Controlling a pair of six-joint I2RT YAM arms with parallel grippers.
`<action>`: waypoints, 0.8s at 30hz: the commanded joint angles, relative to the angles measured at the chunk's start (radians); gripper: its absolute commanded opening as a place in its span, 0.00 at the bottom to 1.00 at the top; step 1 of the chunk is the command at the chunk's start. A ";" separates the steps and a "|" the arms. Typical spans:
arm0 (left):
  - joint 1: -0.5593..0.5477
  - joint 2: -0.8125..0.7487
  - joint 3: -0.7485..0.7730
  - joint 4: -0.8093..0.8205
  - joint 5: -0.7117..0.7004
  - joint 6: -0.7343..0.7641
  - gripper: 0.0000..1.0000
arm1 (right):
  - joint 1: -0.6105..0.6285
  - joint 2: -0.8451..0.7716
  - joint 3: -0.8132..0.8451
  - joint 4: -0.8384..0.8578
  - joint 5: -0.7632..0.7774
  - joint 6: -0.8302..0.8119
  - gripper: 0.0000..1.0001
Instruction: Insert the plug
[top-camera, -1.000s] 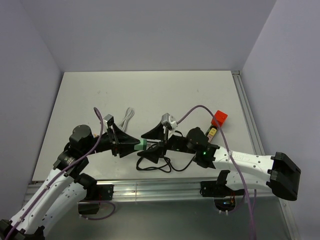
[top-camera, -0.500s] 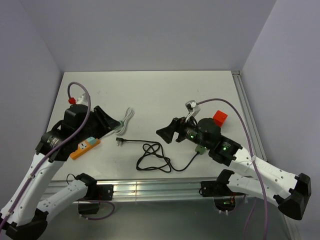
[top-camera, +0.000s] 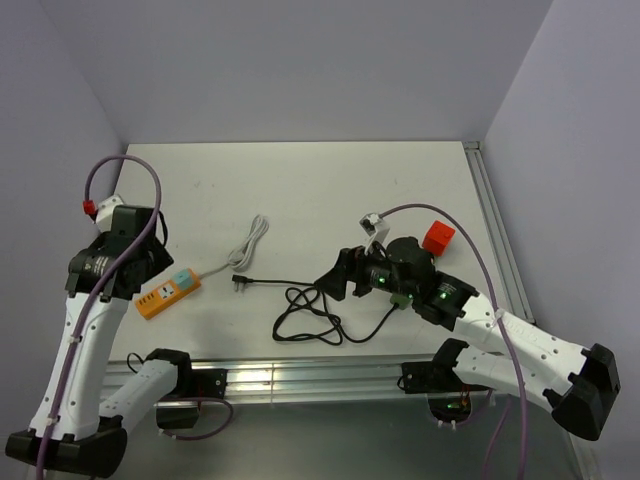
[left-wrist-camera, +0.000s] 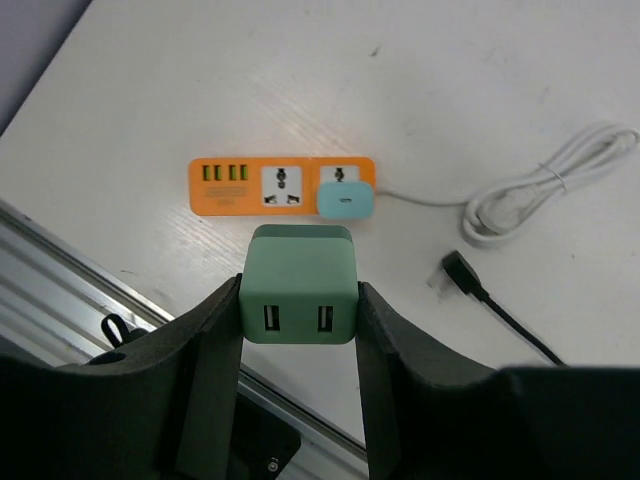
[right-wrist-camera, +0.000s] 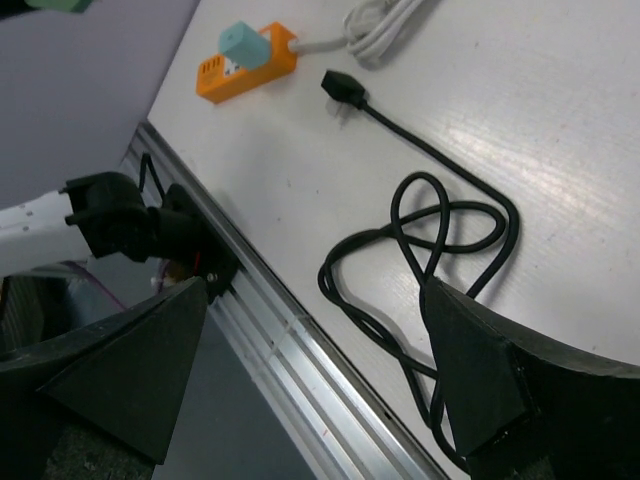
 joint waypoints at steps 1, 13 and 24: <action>0.112 0.050 -0.019 0.049 0.026 0.098 0.01 | -0.021 0.022 -0.040 0.084 -0.123 0.005 0.96; 0.293 0.149 -0.215 0.187 0.172 0.029 0.00 | 0.074 0.031 -0.022 0.033 0.048 -0.129 0.96; 0.318 0.192 -0.257 0.276 0.304 0.072 0.00 | 0.098 -0.014 -0.056 0.061 0.018 -0.122 0.97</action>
